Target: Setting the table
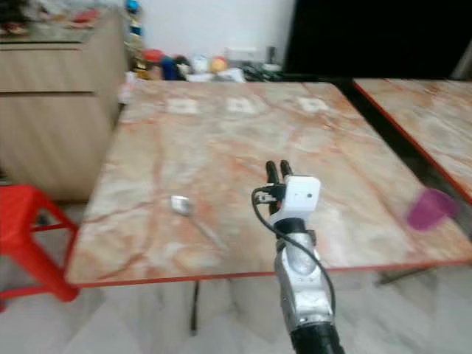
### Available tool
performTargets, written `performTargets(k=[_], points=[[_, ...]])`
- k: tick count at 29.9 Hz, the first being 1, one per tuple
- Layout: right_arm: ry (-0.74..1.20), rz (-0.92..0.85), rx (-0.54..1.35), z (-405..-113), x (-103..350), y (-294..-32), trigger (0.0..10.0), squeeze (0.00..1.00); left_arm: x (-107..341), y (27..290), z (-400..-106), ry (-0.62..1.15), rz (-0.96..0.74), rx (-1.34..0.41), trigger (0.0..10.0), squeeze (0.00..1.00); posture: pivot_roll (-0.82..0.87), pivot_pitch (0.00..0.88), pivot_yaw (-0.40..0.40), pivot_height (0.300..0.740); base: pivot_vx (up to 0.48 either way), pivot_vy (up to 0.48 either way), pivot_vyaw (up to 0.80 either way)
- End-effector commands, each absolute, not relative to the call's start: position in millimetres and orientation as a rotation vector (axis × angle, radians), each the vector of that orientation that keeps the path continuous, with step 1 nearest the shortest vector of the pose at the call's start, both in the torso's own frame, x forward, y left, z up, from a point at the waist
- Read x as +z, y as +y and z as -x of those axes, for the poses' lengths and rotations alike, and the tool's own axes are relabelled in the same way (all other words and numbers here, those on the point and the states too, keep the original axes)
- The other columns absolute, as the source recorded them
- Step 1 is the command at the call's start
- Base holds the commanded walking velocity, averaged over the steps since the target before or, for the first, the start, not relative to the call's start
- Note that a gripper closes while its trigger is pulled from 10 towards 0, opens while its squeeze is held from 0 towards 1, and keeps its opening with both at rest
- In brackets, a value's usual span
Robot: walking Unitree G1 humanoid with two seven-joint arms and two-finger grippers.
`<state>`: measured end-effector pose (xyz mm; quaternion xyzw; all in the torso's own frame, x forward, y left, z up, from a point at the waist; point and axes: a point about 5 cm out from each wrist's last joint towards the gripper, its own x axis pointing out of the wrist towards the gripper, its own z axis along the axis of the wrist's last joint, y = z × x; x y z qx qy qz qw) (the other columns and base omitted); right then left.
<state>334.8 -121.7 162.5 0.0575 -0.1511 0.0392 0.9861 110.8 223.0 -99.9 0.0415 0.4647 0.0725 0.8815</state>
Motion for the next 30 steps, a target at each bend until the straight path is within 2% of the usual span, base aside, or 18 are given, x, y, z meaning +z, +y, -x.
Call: performTargets(k=[1, 10, 19, 30], points=[[-0.284, -0.109, 0.044, -333, 157, -133, 10.0, 0.0, -104, 217, -102, 0.998, -0.073, 0.146, 10.0, 0.0, 0.06, 0.093, -0.041, 0.74, 0.0, 0.0, 0.0], [-0.273, -0.11, 0.05, -334, 154, -131, 10.0, 0.0, -104, 217, -102, 0.994, -0.062, 0.146, 10.0, 0.0, 0.06, 0.094, -0.041, 0.74, 0.0, 0.0, 0.0], [-0.24, -0.084, 0.025, -333, 145, -142, 10.0, 0.0, -104, 218, -102, 0.997, -0.063, 0.14, 10.0, 0.0, 0.06, 0.098, -0.038, 0.74, 0.0, 0.0, 0.0], [-0.233, -0.077, 0.017, -333, 143, -146, 10.0, 0.0, -104, 218, -102, 0.998, -0.068, 0.137, 10.0, 0.0, 0.06, 0.11, -0.034, 0.74, 0.0, 0.0, 0.8]])
